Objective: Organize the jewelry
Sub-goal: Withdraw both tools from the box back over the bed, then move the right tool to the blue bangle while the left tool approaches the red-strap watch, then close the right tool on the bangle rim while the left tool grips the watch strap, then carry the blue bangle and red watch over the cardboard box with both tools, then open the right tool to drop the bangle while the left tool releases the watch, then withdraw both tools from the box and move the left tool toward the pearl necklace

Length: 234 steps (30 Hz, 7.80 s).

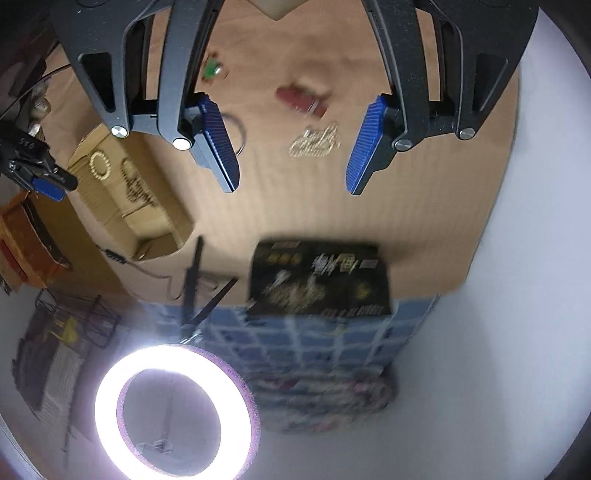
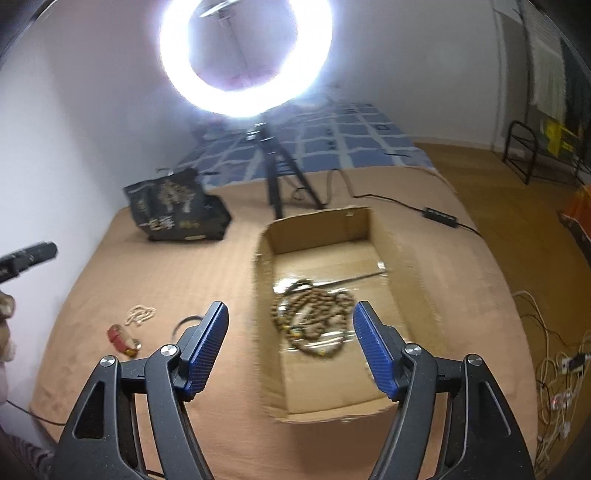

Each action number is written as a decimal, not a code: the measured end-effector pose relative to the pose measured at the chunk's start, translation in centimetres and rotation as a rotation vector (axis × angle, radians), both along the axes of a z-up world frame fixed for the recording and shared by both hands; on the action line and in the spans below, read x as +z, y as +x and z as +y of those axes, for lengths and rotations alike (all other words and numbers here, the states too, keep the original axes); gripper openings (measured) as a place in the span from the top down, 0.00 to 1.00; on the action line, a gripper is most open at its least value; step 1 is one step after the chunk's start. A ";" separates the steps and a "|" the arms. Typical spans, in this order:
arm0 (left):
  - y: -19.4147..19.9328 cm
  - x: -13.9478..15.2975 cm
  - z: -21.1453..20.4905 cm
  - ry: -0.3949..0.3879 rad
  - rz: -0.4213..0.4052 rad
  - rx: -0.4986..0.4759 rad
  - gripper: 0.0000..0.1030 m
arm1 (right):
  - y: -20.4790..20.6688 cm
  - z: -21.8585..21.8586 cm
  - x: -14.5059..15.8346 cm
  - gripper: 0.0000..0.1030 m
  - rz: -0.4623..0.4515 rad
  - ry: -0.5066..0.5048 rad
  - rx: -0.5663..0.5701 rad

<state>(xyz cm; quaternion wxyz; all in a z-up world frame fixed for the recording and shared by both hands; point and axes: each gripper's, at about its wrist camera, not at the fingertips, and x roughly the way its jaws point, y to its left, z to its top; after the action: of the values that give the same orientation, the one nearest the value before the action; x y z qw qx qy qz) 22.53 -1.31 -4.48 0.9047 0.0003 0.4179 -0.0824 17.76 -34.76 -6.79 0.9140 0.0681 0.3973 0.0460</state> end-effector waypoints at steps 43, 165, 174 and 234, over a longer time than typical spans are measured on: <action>3.6 -15.1 2.2 -0.209 0.458 0.136 0.40 | 8.2 16.4 -14.2 0.24 0.346 -0.138 0.291; 8.9 -5.4 -26.6 -0.115 0.150 -0.262 0.56 | 2.5 -4.4 -6.2 0.30 0.186 -0.134 0.052; 8.9 -5.0 -25.8 -0.116 0.137 -0.252 0.49 | 2.4 -4.0 -5.9 0.20 0.158 -0.107 0.074; 4.4 -11.7 7.8 -0.141 0.249 0.086 0.49 | -0.2 7.3 -5.3 0.12 0.137 -0.150 0.284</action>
<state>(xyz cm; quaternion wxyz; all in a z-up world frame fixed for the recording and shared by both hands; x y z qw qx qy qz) 26.97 6.45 -16.15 0.8463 -0.0915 0.5197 -0.0724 17.59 -27.51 -12.05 0.8716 -0.0540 0.4667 0.1400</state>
